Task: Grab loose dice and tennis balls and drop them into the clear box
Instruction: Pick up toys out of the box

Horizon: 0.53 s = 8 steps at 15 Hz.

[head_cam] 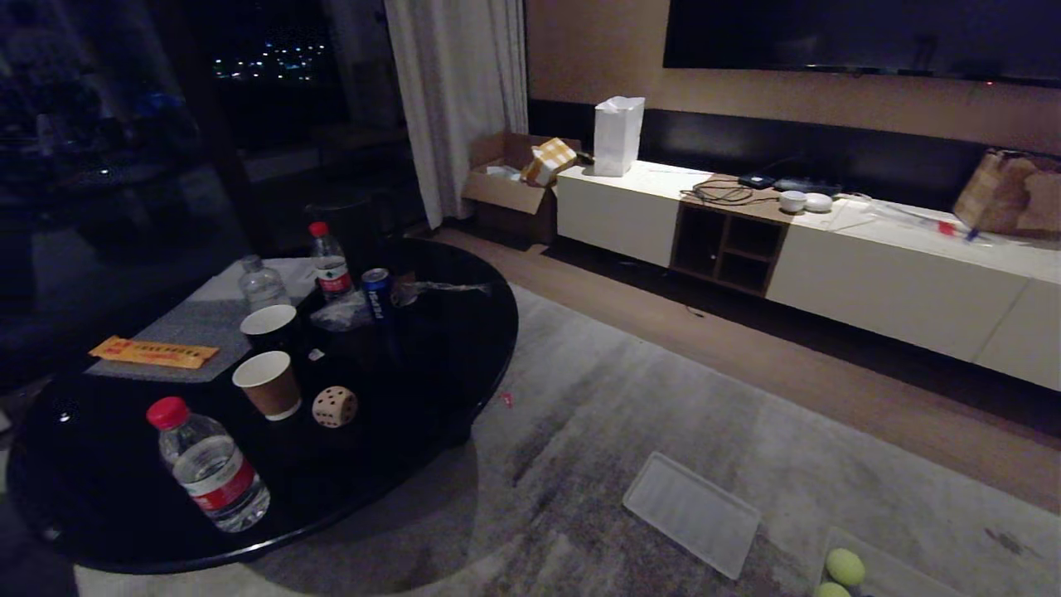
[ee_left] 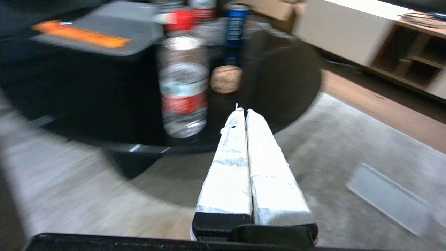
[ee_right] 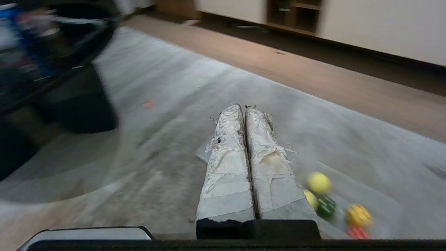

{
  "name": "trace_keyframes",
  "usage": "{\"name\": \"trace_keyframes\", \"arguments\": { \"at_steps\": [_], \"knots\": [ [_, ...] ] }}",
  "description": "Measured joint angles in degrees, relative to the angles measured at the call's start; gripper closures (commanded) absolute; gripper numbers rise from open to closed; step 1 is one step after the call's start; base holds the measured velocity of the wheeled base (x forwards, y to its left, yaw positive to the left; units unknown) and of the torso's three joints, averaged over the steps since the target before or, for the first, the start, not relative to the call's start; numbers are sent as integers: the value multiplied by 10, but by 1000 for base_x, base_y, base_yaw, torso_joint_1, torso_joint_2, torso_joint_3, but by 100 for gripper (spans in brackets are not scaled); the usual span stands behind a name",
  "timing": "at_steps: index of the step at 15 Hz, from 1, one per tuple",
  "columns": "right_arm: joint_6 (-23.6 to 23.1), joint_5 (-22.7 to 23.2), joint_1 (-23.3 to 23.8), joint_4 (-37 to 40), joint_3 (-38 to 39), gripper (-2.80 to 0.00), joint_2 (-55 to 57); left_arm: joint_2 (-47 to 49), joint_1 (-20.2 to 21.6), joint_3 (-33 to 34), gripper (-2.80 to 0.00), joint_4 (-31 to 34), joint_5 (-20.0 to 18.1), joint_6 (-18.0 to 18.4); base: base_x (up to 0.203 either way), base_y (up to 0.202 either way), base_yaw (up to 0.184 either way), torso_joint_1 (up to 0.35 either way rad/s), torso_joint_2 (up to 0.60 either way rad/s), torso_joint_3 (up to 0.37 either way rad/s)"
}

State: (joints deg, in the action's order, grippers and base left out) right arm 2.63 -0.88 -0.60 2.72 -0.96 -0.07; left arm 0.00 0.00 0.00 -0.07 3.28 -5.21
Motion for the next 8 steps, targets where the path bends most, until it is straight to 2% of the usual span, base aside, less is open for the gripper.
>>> {"name": "trace_keyframes", "arguments": {
  "at_steps": [8],
  "knots": [
    [0, 0, 0, 0, 0, 0, 0, 0, 0, 0, 0, 0, 0, 0, -1, -9, 164, 2, 2, 2]
  ]
}}
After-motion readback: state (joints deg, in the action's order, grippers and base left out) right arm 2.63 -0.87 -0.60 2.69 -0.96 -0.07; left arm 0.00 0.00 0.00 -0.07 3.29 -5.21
